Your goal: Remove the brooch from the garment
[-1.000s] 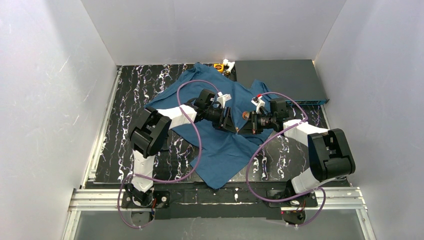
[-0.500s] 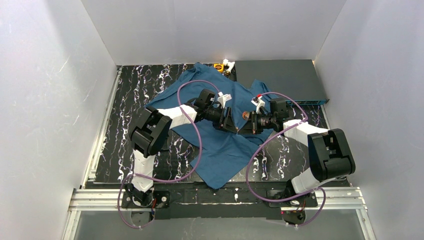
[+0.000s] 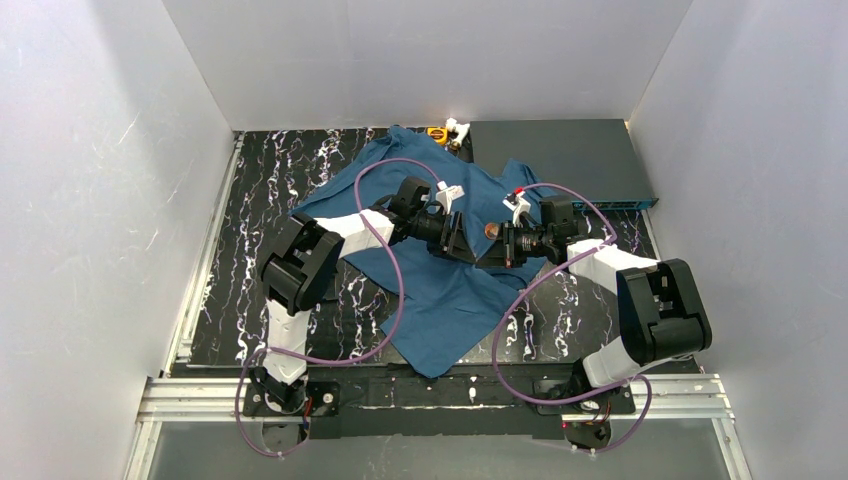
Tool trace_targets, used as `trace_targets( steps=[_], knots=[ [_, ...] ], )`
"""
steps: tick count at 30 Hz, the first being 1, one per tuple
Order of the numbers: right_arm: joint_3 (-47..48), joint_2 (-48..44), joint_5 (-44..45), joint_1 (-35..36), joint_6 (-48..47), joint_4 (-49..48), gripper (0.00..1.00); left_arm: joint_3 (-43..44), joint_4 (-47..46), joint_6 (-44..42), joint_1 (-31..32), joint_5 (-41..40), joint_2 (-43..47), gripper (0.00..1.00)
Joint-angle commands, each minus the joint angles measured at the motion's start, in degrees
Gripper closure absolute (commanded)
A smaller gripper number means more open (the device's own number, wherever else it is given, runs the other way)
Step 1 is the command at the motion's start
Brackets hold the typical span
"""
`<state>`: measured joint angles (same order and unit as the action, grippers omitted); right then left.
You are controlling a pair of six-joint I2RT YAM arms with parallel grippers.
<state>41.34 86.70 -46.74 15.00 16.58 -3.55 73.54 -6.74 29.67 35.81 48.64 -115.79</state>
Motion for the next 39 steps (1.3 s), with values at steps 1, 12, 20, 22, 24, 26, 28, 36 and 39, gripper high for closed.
trace_targets(
  steps=[1,12,20,22,24,26,28,36,39],
  knots=[
    [-0.56,-2.14,-2.04,0.07,0.73,-2.42,0.99,-0.96,-0.20,-0.96,0.39,-0.30,0.69,0.62],
    [-0.27,-1.88,-1.53,0.07,-0.19,-1.71,0.99,-1.66,-0.20,-1.88,0.20,0.36,1.66,0.75],
    [1.28,-1.36,0.68,-0.02,-4.23,2.39,0.99,-2.95,-0.60,-3.00,-0.46,1.90,4.21,0.43],
    [1.61,-1.27,1.27,0.00,-5.41,3.37,0.99,-3.42,-0.73,-3.27,-0.72,2.38,4.94,0.41],
    [1.80,-1.18,1.88,0.02,-6.22,3.46,0.99,-3.98,-0.73,-3.30,-1.03,2.61,5.57,0.40],
    [1.86,-1.18,2.31,0.02,-6.52,3.46,0.99,-4.77,-0.81,-3.37,-1.47,2.61,6.10,0.40],
    [1.90,-1.21,2.47,0.02,-6.64,3.46,0.99,-5.55,-0.86,-3.69,-1.62,2.61,6.56,0.39],
    [1.81,-1.61,2.03,0.02,-6.56,4.91,0.99,-6.35,-0.82,-4.10,-1.62,1.96,5.66,0.38],
    [2.13,-1.66,2.70,0.02,-6.91,5.51,0.99,-5.51,-0.82,-4.09,-1.62,2.45,4.96,0.40]
  ],
)
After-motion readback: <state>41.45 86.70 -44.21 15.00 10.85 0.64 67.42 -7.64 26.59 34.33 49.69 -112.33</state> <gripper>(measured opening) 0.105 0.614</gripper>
